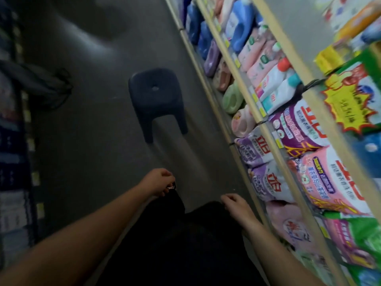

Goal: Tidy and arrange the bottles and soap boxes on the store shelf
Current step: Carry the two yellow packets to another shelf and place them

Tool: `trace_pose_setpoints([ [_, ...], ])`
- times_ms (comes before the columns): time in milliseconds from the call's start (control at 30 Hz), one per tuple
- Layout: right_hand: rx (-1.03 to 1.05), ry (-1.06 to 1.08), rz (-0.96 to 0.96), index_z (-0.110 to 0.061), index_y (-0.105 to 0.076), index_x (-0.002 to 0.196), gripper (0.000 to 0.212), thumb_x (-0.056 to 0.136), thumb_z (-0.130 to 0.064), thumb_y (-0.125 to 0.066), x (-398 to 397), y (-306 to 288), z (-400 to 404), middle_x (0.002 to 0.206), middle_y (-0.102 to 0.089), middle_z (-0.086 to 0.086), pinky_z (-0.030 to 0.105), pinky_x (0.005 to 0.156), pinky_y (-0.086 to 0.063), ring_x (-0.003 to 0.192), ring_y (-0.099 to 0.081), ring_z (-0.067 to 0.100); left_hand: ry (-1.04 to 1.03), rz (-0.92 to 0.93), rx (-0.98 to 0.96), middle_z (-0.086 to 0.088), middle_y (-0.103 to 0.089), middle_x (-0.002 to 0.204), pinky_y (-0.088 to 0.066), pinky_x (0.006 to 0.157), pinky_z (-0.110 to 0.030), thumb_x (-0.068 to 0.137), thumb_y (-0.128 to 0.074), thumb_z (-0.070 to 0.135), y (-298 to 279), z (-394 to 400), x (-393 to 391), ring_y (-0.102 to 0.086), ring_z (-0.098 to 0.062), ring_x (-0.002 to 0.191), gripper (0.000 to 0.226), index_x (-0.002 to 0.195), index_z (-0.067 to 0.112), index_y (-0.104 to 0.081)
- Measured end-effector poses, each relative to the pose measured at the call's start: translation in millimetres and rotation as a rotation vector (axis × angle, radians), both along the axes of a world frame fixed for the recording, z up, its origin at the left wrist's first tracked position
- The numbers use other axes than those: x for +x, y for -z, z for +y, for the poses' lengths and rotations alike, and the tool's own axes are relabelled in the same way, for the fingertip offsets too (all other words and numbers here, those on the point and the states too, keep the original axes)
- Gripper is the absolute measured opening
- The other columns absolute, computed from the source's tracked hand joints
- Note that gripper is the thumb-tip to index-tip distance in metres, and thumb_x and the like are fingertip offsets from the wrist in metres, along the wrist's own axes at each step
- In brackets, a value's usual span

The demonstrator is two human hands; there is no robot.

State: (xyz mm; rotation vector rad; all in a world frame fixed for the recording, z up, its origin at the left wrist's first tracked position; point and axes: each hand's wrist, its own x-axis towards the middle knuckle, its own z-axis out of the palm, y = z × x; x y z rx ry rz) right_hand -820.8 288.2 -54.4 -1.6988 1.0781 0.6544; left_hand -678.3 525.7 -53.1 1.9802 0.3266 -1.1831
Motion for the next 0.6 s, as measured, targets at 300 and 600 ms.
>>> trace_pose_setpoints([
  [300, 0.040, 0.351, -0.084, -0.024, -0.070, 0.090, 0.022, 0.084, -0.045, -0.066, 107, 1, -38, 0.095, -0.071, -0.001, 0.040, 0.086, -0.051, 0.090, -0.066, 0.017, 0.094, -0.101, -0.084, -0.006, -0.068, 0.087, -0.058, 0.061, -0.029, 0.096, -0.055, 0.018, -40, -87, 177, -0.065, -0.015, 0.067, 0.008, 0.093, 0.016, -0.063],
  [600, -0.230, 0.395, -0.488, -0.028, -0.063, 0.097, 0.020, 0.084, -0.042, -0.067, 271, -96, -173, 0.103, -0.070, -0.007, 0.018, 0.067, -0.046, 0.084, -0.062, 0.007, 0.032, -0.188, -0.359, -0.017, -0.058, 0.079, -0.044, 0.057, -0.030, 0.095, -0.057, 0.014, -105, -237, 295, -0.052, -0.021, 0.059, 0.011, 0.093, 0.005, -0.063],
])
